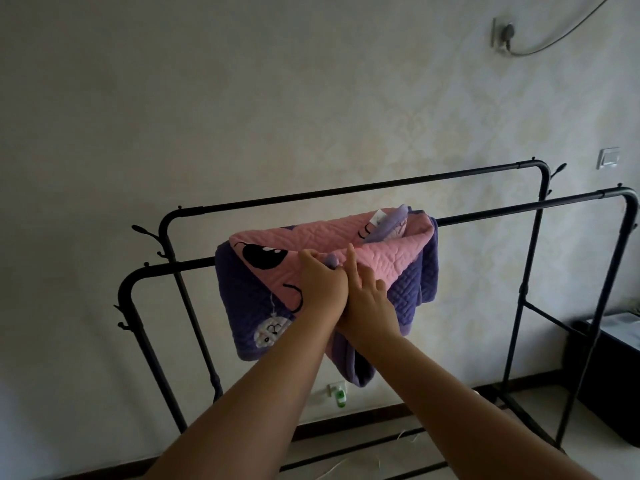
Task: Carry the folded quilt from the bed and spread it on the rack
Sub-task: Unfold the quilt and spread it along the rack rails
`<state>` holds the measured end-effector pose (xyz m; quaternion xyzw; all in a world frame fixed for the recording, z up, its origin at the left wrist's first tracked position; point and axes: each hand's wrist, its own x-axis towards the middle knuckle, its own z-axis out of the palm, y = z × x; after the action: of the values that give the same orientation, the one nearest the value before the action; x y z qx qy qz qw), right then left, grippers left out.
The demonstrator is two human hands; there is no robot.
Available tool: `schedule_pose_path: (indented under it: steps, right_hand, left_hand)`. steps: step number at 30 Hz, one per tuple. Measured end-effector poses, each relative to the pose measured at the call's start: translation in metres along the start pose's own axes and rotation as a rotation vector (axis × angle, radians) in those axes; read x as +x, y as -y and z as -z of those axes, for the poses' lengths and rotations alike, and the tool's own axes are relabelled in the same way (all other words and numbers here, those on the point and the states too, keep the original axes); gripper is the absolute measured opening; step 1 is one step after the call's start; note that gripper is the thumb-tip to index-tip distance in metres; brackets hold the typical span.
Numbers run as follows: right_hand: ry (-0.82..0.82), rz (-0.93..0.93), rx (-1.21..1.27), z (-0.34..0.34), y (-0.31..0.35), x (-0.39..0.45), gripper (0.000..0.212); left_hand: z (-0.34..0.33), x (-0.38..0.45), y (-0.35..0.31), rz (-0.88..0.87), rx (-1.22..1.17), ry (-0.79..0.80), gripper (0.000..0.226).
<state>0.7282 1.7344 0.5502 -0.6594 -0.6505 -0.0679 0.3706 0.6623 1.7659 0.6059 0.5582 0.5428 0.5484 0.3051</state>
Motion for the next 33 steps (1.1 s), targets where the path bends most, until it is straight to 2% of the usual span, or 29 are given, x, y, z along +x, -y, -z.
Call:
schedule_pose_path:
  steps: [3, 6, 11, 14, 18, 22, 28, 33]
  right_hand:
    - [-0.058, -0.022, -0.053, -0.001, 0.004, 0.007, 0.09]
    - [-0.061, 0.028, -0.062, -0.002, 0.008, 0.014, 0.074]
    - [-0.019, 0.083, 0.0, 0.001, 0.013, 0.031, 0.041]
    - [-0.001, 0.091, 0.0, 0.003, 0.017, 0.04, 0.025]
    - [-0.07, 0.106, -0.02, 0.016, 0.02, 0.058, 0.016]
    - [-0.181, 0.144, 0.046, 0.034, 0.021, 0.078, 0.023]
    - [-0.402, 0.292, 0.105, 0.056, 0.028, 0.116, 0.016]
    - [-0.508, 0.359, 0.086, 0.064, 0.024, 0.159, 0.012]
  left_hand:
    - [0.007, 0.005, 0.002, -0.006, -0.008, 0.025, 0.026]
    - [0.021, 0.013, 0.006, -0.034, -0.026, 0.096, 0.023]
    - [0.039, 0.019, 0.007, -0.023, -0.09, 0.191, 0.031]
    - [0.046, 0.019, 0.005, -0.065, -0.065, 0.17, 0.03]
    - [0.055, 0.031, 0.009, -0.045, -0.124, 0.033, 0.014]
    - [0.073, 0.052, 0.037, -0.09, 0.073, -0.096, 0.011]
    - [0.091, 0.08, 0.083, -0.233, 0.671, -0.021, 0.021]
    - [0.088, 0.103, 0.091, -0.481, 0.97, -0.021, 0.055]
